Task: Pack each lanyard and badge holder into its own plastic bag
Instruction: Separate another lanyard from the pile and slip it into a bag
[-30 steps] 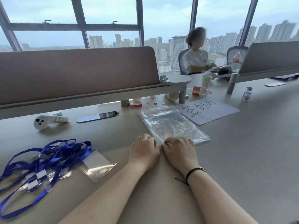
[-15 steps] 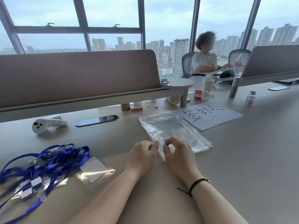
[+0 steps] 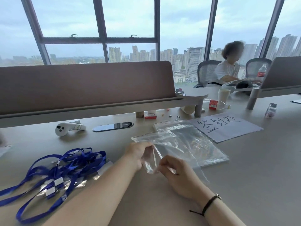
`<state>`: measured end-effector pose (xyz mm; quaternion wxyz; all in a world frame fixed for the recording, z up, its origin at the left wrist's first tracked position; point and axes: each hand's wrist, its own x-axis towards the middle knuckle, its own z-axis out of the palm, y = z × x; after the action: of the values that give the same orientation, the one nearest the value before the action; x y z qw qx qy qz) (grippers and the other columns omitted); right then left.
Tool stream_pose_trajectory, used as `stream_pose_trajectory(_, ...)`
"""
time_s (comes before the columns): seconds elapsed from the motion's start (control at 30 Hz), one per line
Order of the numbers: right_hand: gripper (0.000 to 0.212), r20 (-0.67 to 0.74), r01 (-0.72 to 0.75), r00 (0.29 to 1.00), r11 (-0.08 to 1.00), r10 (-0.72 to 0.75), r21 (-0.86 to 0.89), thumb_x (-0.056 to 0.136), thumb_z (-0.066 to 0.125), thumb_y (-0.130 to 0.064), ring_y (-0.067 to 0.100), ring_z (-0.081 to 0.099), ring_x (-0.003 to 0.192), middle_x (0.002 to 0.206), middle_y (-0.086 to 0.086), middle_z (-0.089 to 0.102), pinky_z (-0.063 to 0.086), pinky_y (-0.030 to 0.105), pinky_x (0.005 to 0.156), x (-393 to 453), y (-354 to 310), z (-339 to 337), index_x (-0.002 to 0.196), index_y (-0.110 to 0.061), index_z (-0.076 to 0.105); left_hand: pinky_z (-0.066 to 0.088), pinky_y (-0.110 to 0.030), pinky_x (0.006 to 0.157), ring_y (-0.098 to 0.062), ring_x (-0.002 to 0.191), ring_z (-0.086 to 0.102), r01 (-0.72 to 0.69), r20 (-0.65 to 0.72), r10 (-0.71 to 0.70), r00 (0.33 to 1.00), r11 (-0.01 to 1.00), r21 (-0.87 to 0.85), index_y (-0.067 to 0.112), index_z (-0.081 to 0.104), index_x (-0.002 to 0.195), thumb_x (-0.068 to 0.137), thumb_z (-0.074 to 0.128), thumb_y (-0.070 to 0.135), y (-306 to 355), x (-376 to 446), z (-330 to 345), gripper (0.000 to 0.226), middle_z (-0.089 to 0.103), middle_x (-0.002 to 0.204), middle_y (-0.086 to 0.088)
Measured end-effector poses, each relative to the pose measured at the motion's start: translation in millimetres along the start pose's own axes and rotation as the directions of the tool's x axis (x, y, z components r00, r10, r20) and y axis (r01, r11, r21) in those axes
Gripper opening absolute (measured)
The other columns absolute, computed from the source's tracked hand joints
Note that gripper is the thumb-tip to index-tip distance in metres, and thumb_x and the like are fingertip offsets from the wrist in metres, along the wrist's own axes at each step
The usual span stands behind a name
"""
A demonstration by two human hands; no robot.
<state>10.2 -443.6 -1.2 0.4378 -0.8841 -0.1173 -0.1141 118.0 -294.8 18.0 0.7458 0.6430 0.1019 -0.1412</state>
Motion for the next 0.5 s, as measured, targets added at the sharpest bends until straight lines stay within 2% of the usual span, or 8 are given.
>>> stream_pose_trajectory(0.1,0.015,0.019,-0.007,1.0,1.0,0.008,-0.026,0.094,0.058,-0.024,0.006,0.063,0.082,0.08,-0.016,0.072,0.047,0.025,0.082,-1,0,0,0.08,-0.029,0.058,0.051,-0.02,0.042,-0.012,0.041,0.062,0.031,-0.034,-0.035,0.999,0.991,-0.127,0.003,0.065,0.075,0.088,0.067,-0.002,16,-2,-18,0.014,0.067,0.053,-0.006)
stream_pose_trajectory(0.23,0.018,-0.072,-0.005,0.997,0.995,-0.002,-0.099,0.093,0.059,-0.022,0.007,0.061,0.075,0.072,-0.011,0.068,0.046,0.021,0.072,-2,2,-3,0.078,-0.032,0.055,0.049,-0.023,0.045,-0.015,0.046,0.06,-0.013,-0.111,-0.002,0.994,0.991,-0.13,0.003,0.067,0.077,0.085,0.071,0.003,31,-8,-53,0.009,0.069,0.061,-0.01)
stream_pose_trajectory(0.3,0.018,-0.108,-0.017,0.994,0.992,0.004,-0.124,0.09,0.063,-0.02,0.007,0.062,0.074,0.071,-0.013,0.067,0.047,0.02,0.069,-2,5,-4,0.076,-0.031,0.058,0.052,-0.024,0.046,-0.016,0.051,0.06,-0.014,-0.143,-0.008,0.99,0.987,-0.158,0.002,0.067,0.083,0.086,0.071,0.003,35,-14,-72,0.005,0.069,0.062,-0.011)
stream_pose_trajectory(0.37,0.02,-0.127,-0.026,0.992,0.989,0.007,-0.148,0.087,0.066,-0.019,0.004,0.063,0.075,0.073,-0.015,0.068,0.047,0.017,0.067,-2,6,-6,0.073,-0.032,0.061,0.054,-0.022,0.045,-0.014,0.046,0.059,-0.011,-0.135,-0.013,0.991,0.984,-0.178,0.0,0.065,0.084,0.088,0.068,0.001,38,-26,-89,0.005,0.068,0.059,-0.01)
stream_pose_trajectory(0.43,0.019,-0.145,-0.064,0.988,0.988,0.044,-0.14,0.085,0.069,-0.018,0.001,0.063,0.078,0.076,-0.019,0.068,0.044,0.012,0.064,-3,8,-7,0.072,-0.031,0.064,0.056,-0.026,0.051,-0.014,0.043,0.061,-0.023,-0.118,0.003,0.993,0.986,-0.167,0.001,0.065,0.084,0.091,0.065,0.002,39,-42,-105,0.007,0.068,0.058,-0.009)
stream_pose_trajectory(0.5,0.021,-0.176,-0.111,0.981,0.985,0.086,-0.134,0.083,0.072,-0.016,-0.001,0.062,0.079,0.078,-0.022,0.068,0.042,0.013,0.061,-6,8,-11,0.07,-0.031,0.065,0.055,-0.03,0.06,-0.016,0.051,0.063,-0.011,-0.075,0.0,0.997,0.989,-0.148,0.003,0.066,0.082,0.092,0.062,0.003,41,-63,-122,0.01,0.068,0.062,-0.009)
